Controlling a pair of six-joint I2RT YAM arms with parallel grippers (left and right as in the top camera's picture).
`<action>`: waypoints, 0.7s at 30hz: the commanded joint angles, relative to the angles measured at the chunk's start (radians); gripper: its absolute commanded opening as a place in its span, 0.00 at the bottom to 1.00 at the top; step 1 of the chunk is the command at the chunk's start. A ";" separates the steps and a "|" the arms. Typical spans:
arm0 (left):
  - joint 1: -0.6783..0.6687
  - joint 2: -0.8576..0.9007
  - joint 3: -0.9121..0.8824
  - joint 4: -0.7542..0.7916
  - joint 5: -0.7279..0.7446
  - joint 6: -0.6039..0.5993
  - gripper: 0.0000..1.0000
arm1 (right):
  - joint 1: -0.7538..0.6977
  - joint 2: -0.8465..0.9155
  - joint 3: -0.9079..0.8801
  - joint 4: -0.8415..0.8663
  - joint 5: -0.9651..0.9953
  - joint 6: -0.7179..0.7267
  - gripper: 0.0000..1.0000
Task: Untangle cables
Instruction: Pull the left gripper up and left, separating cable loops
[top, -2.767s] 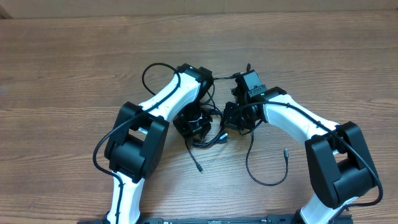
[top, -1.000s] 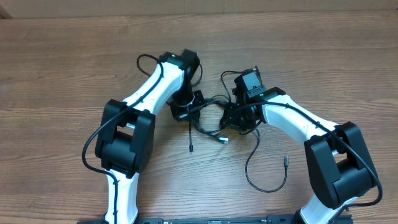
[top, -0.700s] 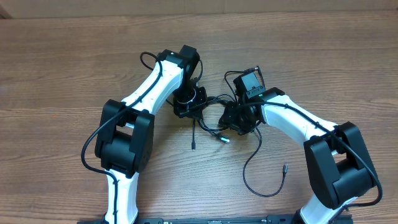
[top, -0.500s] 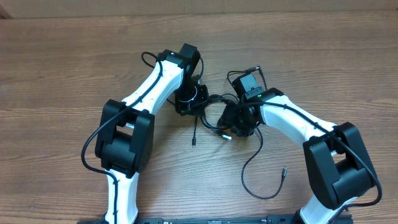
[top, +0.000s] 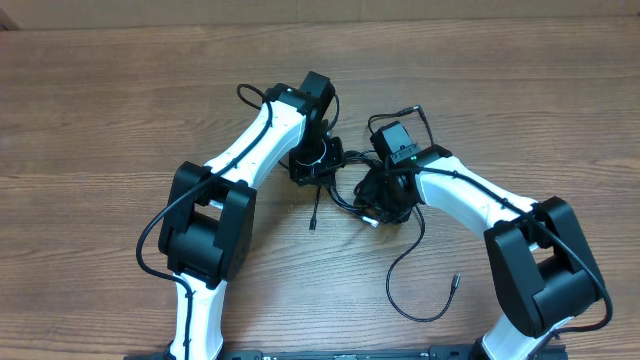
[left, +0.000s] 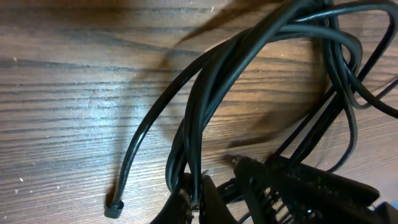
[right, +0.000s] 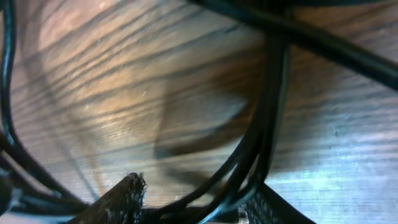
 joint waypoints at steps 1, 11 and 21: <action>-0.007 0.005 0.023 0.018 -0.013 -0.014 0.04 | 0.004 -0.010 -0.067 0.074 0.036 0.055 0.52; 0.005 0.004 0.021 0.068 0.054 0.041 0.04 | 0.004 -0.010 -0.111 0.126 0.023 0.050 0.09; 0.187 0.003 0.021 0.129 0.608 0.339 0.04 | 0.004 -0.010 -0.111 0.113 0.025 0.043 0.04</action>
